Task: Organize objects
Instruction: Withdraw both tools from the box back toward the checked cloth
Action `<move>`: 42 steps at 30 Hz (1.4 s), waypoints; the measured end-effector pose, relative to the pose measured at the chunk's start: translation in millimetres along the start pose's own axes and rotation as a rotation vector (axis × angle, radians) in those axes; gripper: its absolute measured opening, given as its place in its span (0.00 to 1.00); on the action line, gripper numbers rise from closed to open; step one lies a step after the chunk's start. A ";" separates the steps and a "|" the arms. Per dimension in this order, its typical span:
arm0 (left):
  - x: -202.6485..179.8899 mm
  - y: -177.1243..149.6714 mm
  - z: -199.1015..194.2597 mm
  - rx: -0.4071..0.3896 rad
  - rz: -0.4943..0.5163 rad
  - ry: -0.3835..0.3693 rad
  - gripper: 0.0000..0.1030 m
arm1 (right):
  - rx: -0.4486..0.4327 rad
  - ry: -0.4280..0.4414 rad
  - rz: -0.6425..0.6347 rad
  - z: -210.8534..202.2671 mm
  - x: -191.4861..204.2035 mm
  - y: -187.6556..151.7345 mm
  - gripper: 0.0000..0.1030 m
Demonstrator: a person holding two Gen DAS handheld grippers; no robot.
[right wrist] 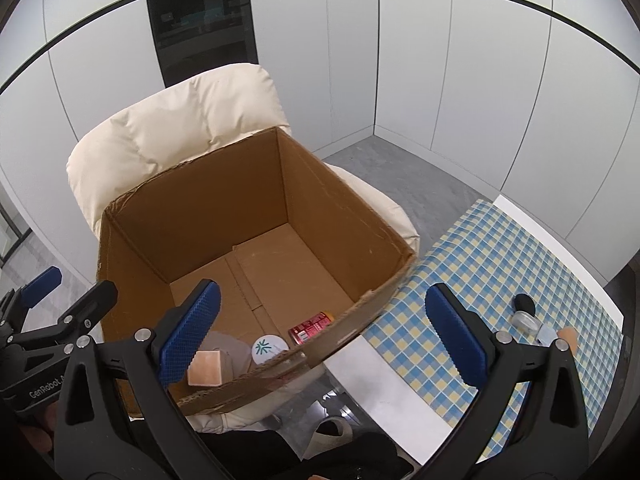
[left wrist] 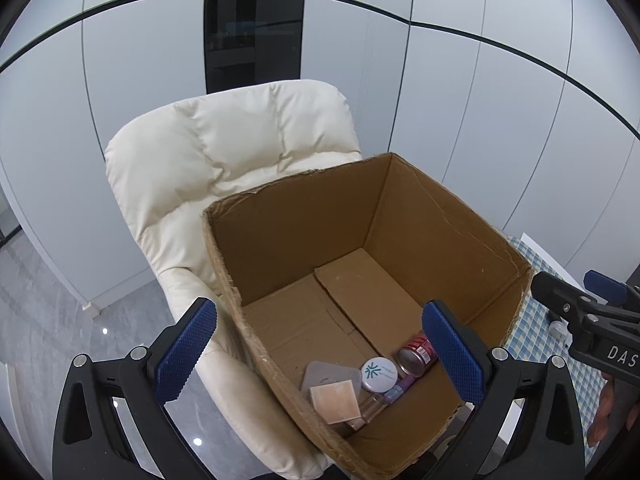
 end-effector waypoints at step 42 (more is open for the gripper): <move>-95.9 11.0 9.8 -0.012 0.093 -0.094 1.00 | -0.045 -0.093 0.115 -30.3 -99.5 -4.8 1.00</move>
Point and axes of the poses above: each gripper's, at about its wrist camera, not at the fingertips, and z roughly the way its jaws point, x to its left, y to its top, the point moved 8 cm from there along z, roughly the way its jaws point, and after that the axes turned 8 degrees about z, right-handed, at the moved point
